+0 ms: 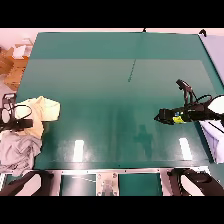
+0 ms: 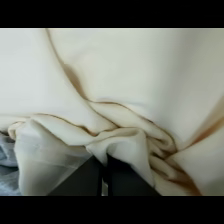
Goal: Fold the shirts.
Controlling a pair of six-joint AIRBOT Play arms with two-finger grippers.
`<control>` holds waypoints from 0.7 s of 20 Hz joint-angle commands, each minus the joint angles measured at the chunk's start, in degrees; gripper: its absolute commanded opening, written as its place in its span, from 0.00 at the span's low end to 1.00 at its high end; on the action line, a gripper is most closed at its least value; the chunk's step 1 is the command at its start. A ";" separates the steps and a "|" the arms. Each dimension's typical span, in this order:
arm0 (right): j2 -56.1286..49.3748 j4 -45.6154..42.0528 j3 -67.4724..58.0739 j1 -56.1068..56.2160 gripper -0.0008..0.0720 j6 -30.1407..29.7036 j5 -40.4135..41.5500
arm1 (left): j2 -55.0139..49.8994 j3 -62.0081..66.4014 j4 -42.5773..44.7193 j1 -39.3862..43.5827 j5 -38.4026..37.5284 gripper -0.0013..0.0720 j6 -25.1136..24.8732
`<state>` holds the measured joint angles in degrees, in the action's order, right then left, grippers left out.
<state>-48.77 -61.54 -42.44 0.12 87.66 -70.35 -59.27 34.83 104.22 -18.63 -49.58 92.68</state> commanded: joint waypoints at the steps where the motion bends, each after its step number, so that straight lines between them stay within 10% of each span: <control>1: 0.02 0.02 0.02 0.04 0.04 -0.02 0.00 | -1.75 3.19 -10.43 -0.44 -0.37 0.05 -4.33; 6: 0.02 0.02 0.02 0.04 0.04 -0.02 0.00 | -1.75 24.20 -27.78 14.21 -9.25 0.05 -10.80; 14: 0.02 0.02 0.02 0.04 0.04 -0.02 0.04 | -4.35 38.71 -41.00 50.82 3.08 0.05 -5.70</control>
<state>-48.77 -61.52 -42.44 0.12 87.64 -70.35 -61.95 70.26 69.25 21.78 -51.13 85.93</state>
